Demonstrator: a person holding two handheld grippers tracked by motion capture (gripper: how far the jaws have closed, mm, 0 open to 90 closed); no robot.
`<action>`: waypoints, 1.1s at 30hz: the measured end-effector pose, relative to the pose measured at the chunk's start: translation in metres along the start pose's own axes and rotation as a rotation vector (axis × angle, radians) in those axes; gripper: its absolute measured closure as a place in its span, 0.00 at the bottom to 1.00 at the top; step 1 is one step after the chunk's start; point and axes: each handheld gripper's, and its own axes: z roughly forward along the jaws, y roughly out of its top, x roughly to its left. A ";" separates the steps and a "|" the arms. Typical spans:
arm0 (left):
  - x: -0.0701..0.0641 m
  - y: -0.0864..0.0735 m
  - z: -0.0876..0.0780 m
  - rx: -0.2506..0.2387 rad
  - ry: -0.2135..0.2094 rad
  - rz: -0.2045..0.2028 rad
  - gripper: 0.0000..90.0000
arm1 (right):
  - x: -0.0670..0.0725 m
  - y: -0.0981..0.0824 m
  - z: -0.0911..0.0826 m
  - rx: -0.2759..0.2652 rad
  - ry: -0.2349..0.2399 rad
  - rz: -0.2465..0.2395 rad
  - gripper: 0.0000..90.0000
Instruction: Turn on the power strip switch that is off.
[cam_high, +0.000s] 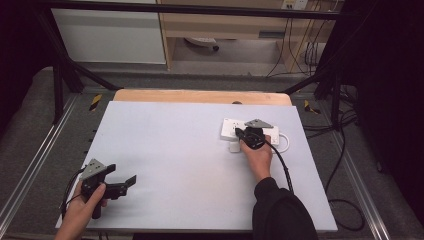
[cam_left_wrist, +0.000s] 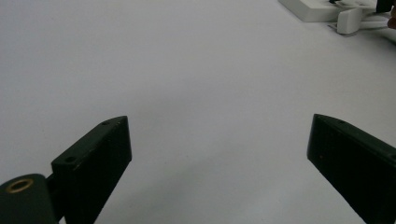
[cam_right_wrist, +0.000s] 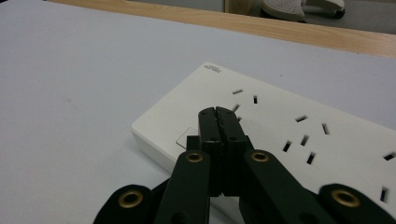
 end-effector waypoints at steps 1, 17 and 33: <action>0.000 0.000 0.000 0.000 0.000 0.000 0.07 | 0.000 0.000 0.000 -0.002 0.001 0.003 1.00; -0.001 0.000 0.000 0.003 -0.001 0.004 0.07 | -0.004 -0.002 -0.004 0.017 -0.011 -0.017 1.00; -0.001 0.000 0.000 0.000 0.000 0.002 0.07 | -0.001 0.001 0.000 0.013 0.005 0.000 1.00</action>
